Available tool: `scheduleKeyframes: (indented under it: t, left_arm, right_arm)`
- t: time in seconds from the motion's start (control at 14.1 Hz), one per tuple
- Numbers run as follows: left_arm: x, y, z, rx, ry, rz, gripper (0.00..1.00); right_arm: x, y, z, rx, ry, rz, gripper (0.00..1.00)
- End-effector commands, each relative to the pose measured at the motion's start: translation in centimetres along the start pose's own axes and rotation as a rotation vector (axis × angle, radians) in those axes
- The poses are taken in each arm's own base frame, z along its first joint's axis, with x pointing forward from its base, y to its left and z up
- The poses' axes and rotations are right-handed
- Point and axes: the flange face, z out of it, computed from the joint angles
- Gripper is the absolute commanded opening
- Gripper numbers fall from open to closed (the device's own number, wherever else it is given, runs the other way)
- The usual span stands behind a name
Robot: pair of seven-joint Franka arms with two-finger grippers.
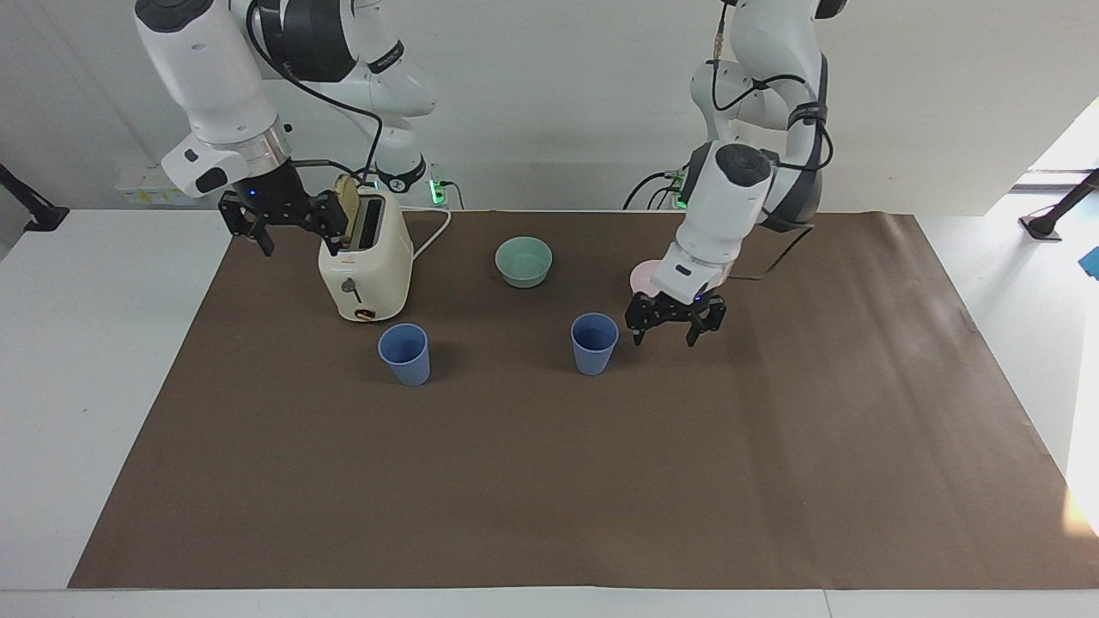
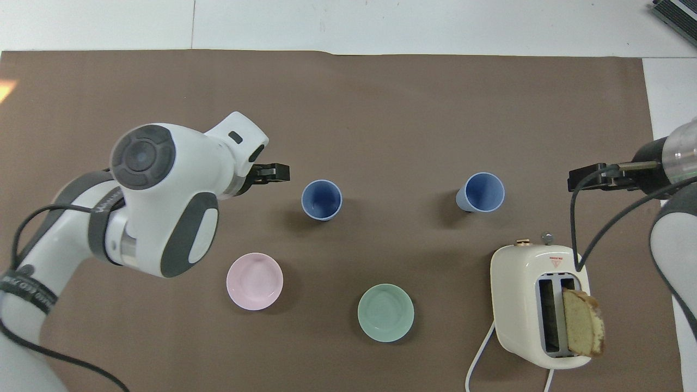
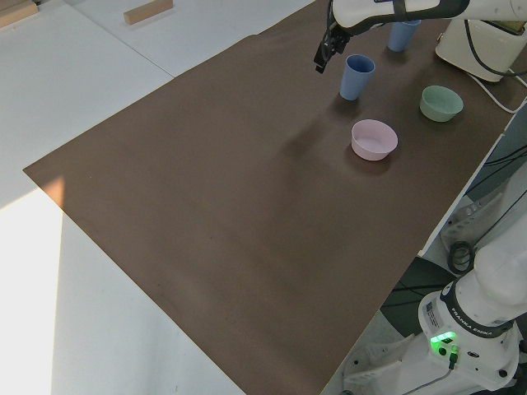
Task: Stack blue cups with both arms
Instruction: 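Release the blue cup and withdraw the left gripper to rest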
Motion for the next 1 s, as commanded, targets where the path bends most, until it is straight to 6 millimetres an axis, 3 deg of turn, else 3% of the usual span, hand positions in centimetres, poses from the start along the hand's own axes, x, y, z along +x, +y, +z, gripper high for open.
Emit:
scheduleKeyframes:
  t: [0.0,0.21,0.43,0.57,0.71,0.85,0.92]
  left_arm:
    - [-1.1,-5.0,-5.6,-0.004,-0.043,0.059,1.00]
    - [-0.3,-11.6,-9.6,-0.001,-0.039,0.108,1.00]
    - [0.5,-16.0,-12.7,0.057,-0.073,0.129,1.00]
    - [0.9,-18.2,-15.2,0.086,-0.071,0.138,1.00]
    - [1.5,-20.9,-19.5,0.093,-0.051,0.105,1.00]
    - [1.6,-21.3,-20.7,0.097,-0.069,0.111,1.00]
    - [1.7,-21.4,-20.6,0.099,-0.075,0.109,1.00]
  right_arm:
    - [0.2,-0.1,3.4,0.034,0.012,0.002,1.00]
    - [1.6,-0.5,8.1,0.059,-0.001,0.007,1.00]
    - [2.5,-2.1,13.3,0.067,0.032,0.023,1.00]
    - [3.1,-3.0,16.3,0.073,0.033,0.030,1.00]
    - [3.4,-4.6,18.7,0.078,0.019,0.007,1.00]
    - [3.5,-4.7,20.9,0.079,-0.003,0.002,1.00]
    - [3.5,-4.7,21.0,0.080,-0.005,-0.008,1.00]
